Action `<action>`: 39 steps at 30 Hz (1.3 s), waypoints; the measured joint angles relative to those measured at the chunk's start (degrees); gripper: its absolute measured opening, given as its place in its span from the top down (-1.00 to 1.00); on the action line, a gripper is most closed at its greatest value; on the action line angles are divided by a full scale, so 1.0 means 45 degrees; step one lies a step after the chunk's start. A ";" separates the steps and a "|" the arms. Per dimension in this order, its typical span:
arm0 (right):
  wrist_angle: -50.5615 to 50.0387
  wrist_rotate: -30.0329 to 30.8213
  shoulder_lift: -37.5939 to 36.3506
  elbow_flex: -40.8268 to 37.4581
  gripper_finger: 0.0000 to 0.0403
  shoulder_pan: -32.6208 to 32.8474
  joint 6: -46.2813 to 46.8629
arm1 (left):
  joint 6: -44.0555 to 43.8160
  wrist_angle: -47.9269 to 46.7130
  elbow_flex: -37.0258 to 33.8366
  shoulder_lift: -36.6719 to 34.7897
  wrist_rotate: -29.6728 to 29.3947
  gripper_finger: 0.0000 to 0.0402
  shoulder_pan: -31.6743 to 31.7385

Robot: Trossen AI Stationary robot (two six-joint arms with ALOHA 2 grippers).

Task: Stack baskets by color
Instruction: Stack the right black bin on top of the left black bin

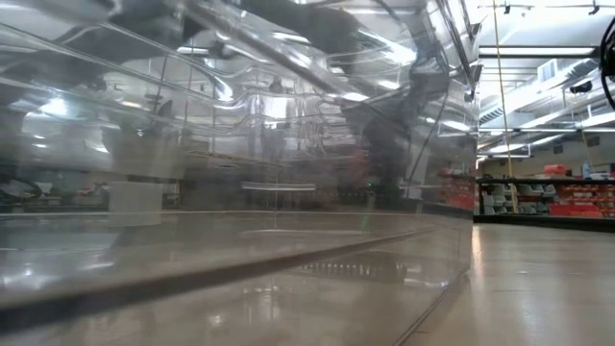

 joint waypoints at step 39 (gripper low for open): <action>-0.0423 -0.0011 0.0056 0.0000 0.53 0.0000 0.0812 | -0.2170 -0.4910 0.0622 -0.3394 -0.1074 0.98 -0.1361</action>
